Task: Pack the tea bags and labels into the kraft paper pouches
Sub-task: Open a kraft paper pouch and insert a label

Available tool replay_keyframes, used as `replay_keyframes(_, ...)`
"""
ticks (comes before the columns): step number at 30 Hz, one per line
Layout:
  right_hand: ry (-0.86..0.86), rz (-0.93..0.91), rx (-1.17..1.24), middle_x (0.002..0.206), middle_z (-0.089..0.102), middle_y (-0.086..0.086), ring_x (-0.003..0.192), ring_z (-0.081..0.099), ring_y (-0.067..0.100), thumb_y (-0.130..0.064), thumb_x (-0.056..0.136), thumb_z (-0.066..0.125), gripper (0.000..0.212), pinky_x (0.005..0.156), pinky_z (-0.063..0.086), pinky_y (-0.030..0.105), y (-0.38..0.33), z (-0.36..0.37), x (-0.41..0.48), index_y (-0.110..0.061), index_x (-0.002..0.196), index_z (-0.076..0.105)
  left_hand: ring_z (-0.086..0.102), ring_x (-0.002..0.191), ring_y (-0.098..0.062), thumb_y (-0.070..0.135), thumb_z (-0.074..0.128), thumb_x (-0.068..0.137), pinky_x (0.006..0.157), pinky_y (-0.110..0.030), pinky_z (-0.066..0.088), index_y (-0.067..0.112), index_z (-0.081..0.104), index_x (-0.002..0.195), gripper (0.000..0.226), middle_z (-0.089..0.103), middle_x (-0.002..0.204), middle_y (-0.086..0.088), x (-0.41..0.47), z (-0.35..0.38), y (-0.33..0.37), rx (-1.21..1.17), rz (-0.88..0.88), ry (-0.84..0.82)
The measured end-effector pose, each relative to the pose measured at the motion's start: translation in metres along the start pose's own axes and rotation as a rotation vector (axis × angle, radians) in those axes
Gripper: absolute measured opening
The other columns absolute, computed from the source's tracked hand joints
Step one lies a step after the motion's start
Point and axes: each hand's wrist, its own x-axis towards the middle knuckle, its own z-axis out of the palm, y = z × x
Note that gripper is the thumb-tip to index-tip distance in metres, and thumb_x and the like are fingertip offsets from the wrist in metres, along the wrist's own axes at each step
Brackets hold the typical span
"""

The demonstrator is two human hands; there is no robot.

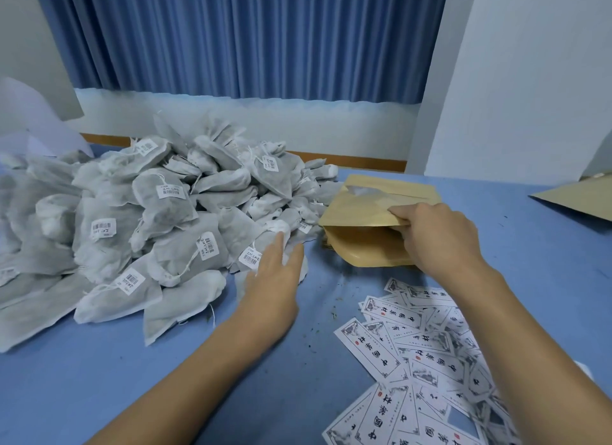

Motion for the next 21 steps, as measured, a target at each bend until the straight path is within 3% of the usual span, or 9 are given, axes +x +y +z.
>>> replay_keyframes(2, 0.006, -0.006, -0.009, 0.065, 0.039, -0.004, 0.065, 0.042, 0.031, -0.006, 0.084, 0.056, 0.039, 0.053, 0.028, 0.032, 0.000, 0.001, 0.001, -0.034, 0.107, 0.069, 0.009, 0.153, -0.021, -0.018, 0.041, 0.081, 0.119, -0.026, 0.017, 0.028, 0.022, 0.157, 0.091, 0.006, 0.167, -0.002, -0.001, -0.005, 0.005, -0.265, 0.045, 0.145)
replay_keyframes(5, 0.000, -0.002, -0.008, 0.064, 0.035, -0.007, 0.064, 0.040, 0.029, -0.005, 0.083, 0.055, 0.042, 0.054, 0.027, 0.032, 0.000, 0.001, 0.001, -0.034, 0.109, 0.069, 0.038, 0.144, -0.021, -0.021, 0.034, 0.078, 0.118, -0.036, 0.031, 0.016, 0.044, 0.148, 0.079, 0.043, 0.153, -0.008, -0.003, -0.011, 0.017, -0.446, 0.330, 0.499)
replay_keyframes(8, -0.016, -0.011, -0.011, 0.064, 0.036, -0.007, 0.064, 0.040, 0.030, -0.003, 0.080, 0.053, 0.043, 0.052, 0.025, 0.031, -0.001, 0.000, 0.001, -0.035, 0.104, 0.068, 0.045, 0.139, -0.030, -0.015, 0.035, 0.090, 0.114, -0.038, 0.037, 0.007, 0.045, 0.140, 0.056, 0.048, 0.146, -0.018, 0.000, -0.008, 0.032, -0.489, 0.733, 0.703)
replay_keyframes(10, -0.016, -0.014, -0.007, 0.065, 0.038, -0.006, 0.066, 0.042, 0.031, -0.004, 0.078, 0.053, 0.038, 0.050, 0.023, 0.030, -0.002, -0.002, 0.000, -0.033, 0.098, 0.067, 0.051, 0.133, -0.033, -0.007, 0.040, 0.099, 0.109, -0.038, 0.042, 0.002, 0.047, 0.129, 0.032, 0.053, 0.139, -0.025, 0.007, -0.001, 0.041, -0.519, 0.906, 0.675)
replay_keyframes(13, -0.012, -0.029, 0.037, 0.069, 0.050, -0.001, 0.067, 0.044, 0.031, -0.005, 0.077, 0.052, 0.039, 0.053, 0.029, 0.030, -0.002, -0.003, -0.001, -0.034, 0.098, 0.068, 0.060, 0.122, -0.031, -0.008, 0.052, 0.097, 0.100, -0.041, 0.050, -0.002, 0.059, 0.115, 0.020, 0.062, 0.128, -0.024, 0.022, 0.016, 0.046, -0.389, 0.930, 0.581)
replay_keyframes(17, -0.070, -0.039, 0.169, 0.088, 0.068, 0.004, 0.071, 0.048, 0.030, -0.009, 0.078, 0.053, 0.045, 0.059, 0.041, 0.032, -0.002, -0.008, -0.002, -0.039, 0.107, 0.071, 0.064, 0.104, -0.030, -0.007, 0.063, 0.091, 0.087, -0.039, 0.054, 0.000, 0.068, 0.112, 0.023, 0.068, 0.114, -0.013, 0.040, 0.032, 0.059, -0.112, 0.835, 0.398)
replay_keyframes(21, -0.101, -0.074, 0.215, 0.106, 0.070, 0.005, 0.080, 0.051, 0.033, -0.006, 0.079, 0.052, 0.057, 0.064, 0.042, 0.033, -0.003, -0.008, -0.002, -0.047, 0.115, 0.069, 0.059, 0.098, -0.025, 0.005, 0.051, 0.098, 0.086, -0.038, 0.048, 0.010, 0.059, 0.117, 0.022, 0.062, 0.111, -0.010, 0.069, 0.043, 0.080, -0.102, 0.534, 0.153)
